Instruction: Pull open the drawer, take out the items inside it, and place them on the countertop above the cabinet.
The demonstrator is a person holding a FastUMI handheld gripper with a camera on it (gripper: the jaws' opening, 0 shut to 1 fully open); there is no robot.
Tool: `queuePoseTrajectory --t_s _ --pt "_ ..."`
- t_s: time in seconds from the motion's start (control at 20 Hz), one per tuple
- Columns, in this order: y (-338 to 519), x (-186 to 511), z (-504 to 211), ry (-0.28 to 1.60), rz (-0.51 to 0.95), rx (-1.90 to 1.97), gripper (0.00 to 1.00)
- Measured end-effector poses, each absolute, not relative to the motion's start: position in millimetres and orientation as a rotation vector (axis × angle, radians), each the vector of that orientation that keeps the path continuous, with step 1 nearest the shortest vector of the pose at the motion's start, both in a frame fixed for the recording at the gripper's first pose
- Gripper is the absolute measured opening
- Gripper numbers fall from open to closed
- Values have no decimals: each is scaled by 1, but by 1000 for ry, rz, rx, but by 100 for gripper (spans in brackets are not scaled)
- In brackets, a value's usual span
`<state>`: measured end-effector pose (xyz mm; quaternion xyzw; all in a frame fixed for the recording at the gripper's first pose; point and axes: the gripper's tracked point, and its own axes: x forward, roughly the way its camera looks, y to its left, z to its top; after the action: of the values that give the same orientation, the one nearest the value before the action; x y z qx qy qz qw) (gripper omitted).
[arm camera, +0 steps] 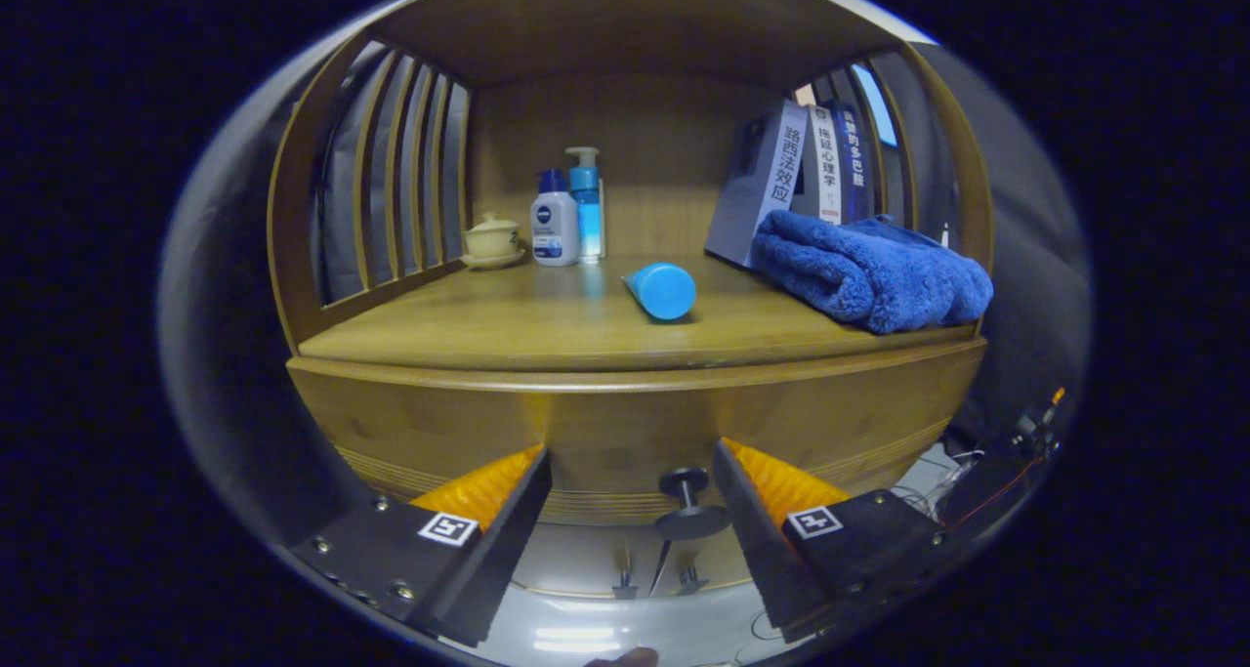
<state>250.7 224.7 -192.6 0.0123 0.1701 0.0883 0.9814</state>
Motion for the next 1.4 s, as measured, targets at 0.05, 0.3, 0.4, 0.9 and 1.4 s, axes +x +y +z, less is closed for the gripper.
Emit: queuePoseTrajectory --t_s 0.05,0.3,0.4,0.9,1.4 --pt "225 253 -192 345 181 23 99" --pt "225 252 -195 348 187 29 99" --pt "225 250 -196 351 188 31 99" --pt "226 230 -127 239 223 65 100" --pt "150 169 5 24 112 6 99"
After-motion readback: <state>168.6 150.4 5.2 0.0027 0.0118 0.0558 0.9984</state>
